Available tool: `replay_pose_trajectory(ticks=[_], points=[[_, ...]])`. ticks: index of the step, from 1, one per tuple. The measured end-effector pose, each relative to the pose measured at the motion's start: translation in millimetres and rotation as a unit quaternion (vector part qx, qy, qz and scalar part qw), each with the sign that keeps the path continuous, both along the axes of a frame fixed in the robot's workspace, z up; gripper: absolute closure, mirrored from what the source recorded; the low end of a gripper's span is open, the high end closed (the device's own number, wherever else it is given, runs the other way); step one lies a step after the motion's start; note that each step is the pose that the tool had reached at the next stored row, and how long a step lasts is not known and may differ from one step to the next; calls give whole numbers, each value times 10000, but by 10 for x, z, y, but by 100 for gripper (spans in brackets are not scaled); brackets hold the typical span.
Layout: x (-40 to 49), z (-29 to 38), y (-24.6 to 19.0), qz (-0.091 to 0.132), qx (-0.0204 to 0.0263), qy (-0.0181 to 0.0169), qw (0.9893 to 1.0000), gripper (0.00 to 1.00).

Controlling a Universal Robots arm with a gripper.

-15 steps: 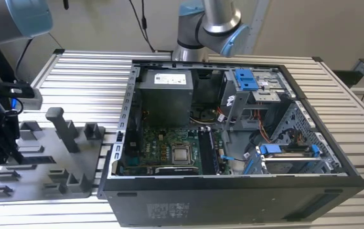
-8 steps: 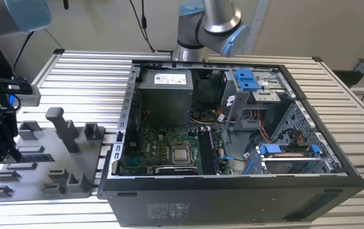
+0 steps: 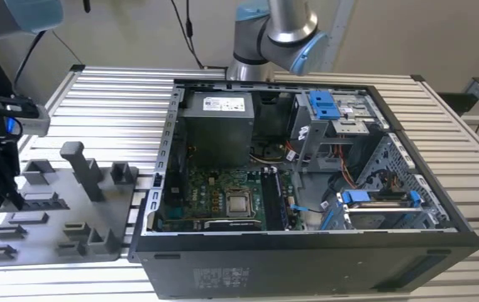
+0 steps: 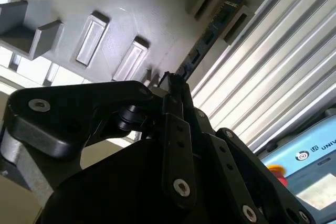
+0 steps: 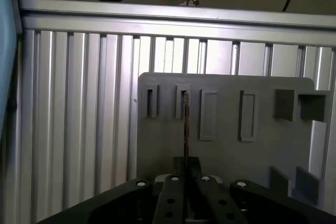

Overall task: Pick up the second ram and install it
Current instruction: 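Pick up the second ram and move it above second insertion slot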

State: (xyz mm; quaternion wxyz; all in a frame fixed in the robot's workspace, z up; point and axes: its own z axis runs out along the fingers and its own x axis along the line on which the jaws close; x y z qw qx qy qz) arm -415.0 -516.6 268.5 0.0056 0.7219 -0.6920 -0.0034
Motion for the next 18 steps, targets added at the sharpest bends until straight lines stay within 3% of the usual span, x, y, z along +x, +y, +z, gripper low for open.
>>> replay_pose_trajectory(ticks=[18], points=[[0,269,0,0,0,0,10000,86]])
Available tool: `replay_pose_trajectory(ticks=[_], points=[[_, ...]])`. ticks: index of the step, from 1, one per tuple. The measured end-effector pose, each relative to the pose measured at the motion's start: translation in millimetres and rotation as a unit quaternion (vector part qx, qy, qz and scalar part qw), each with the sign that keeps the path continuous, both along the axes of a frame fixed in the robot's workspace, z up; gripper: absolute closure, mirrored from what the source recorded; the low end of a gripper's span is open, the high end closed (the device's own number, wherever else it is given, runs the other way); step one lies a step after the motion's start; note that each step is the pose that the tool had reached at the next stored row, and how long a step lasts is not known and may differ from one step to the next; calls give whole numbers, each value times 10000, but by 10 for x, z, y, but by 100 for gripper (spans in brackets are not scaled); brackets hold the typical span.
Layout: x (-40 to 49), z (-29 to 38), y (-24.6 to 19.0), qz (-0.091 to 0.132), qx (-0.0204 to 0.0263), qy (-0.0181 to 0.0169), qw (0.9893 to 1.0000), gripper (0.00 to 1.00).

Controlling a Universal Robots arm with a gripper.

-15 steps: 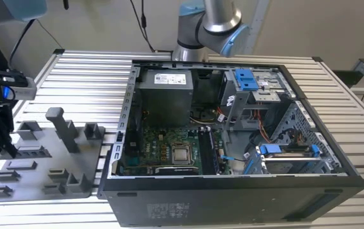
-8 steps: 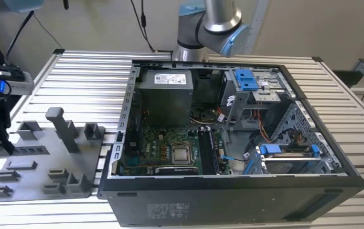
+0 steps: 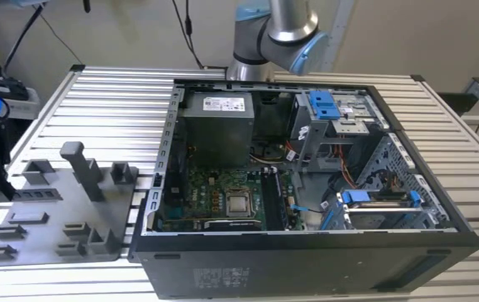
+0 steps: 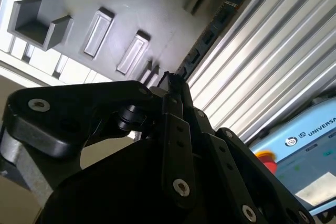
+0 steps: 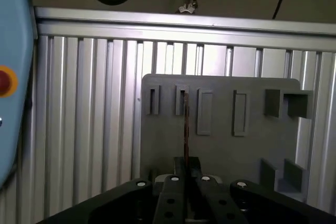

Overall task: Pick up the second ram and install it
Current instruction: 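Pick up the second ram and move it above second insertion slot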

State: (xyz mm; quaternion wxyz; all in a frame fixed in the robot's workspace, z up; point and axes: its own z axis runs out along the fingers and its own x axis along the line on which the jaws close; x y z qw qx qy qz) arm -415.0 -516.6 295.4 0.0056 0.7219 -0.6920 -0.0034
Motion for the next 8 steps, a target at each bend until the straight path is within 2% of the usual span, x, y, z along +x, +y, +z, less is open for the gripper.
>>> replay_pose_trajectory(ticks=[8], points=[[0,89,0,0,0,0,10000,86]])
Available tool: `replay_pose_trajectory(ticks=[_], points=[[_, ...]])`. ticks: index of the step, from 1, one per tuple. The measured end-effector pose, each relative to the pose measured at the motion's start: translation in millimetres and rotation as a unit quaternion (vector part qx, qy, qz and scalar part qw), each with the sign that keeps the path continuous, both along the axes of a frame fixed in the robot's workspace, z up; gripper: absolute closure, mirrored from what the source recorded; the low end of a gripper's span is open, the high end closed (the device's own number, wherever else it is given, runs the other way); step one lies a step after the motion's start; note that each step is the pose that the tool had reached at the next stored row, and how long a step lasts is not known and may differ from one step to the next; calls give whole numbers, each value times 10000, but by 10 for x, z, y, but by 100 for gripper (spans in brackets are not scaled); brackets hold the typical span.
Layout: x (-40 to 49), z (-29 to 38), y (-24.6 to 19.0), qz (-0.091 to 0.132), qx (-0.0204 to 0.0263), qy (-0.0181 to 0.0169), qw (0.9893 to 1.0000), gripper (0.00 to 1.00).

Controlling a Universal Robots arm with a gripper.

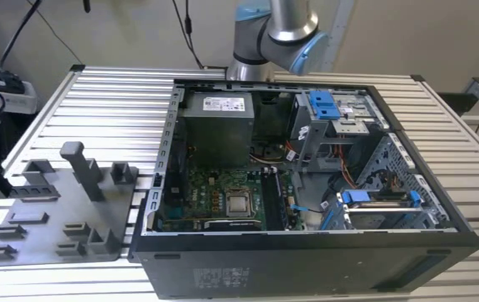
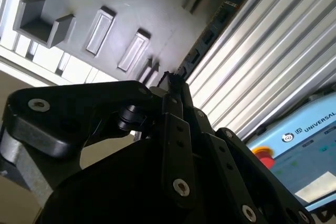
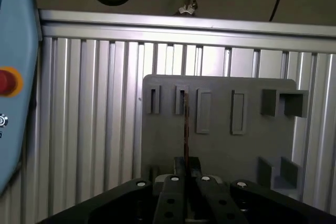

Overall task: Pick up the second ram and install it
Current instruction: 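Pick up the second ram and move it above second insertion slot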

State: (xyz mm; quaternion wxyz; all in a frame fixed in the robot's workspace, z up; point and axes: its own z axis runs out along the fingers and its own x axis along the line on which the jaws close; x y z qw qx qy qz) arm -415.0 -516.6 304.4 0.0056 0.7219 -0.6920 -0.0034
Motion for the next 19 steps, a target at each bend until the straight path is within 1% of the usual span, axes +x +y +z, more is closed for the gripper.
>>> replay_pose_trajectory(ticks=[6,19], points=[[0,75,0,0,0,0,10000,86],[0,208,0,0,0,0,10000,86]])
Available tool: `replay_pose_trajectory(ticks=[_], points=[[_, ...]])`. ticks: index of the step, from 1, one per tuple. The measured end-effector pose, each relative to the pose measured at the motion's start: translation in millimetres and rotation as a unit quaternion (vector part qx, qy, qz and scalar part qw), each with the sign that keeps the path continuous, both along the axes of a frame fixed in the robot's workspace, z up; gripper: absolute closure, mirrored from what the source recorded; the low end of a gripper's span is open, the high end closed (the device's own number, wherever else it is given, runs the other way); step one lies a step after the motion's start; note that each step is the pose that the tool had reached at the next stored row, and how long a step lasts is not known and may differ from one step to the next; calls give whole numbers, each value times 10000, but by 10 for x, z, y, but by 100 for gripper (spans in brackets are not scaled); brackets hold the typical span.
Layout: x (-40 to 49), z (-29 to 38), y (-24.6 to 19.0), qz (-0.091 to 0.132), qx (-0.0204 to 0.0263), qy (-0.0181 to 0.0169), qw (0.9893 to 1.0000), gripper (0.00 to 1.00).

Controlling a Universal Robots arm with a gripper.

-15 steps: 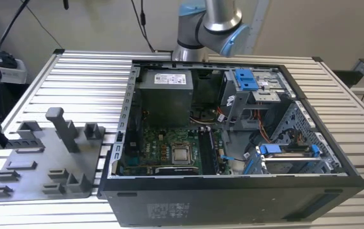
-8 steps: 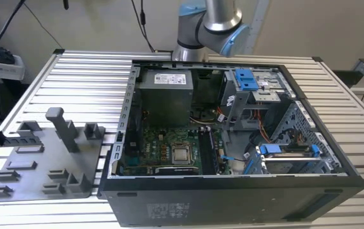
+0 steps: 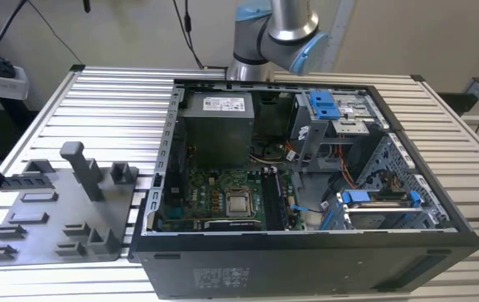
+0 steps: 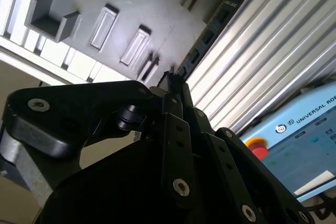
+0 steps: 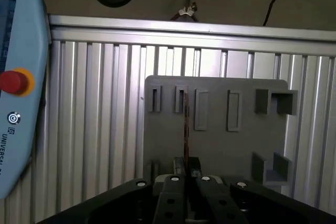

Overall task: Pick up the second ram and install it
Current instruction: 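Pick up the second ram and move it above second insertion slot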

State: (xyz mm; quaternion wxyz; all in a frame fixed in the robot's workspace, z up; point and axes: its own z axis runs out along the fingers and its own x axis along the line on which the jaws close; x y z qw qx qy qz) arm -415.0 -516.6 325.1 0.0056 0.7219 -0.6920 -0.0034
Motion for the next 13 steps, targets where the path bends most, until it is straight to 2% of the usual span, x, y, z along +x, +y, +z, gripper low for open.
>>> replay_pose_trajectory(ticks=[13], points=[[0,144,0,0,0,0,10000,86]])
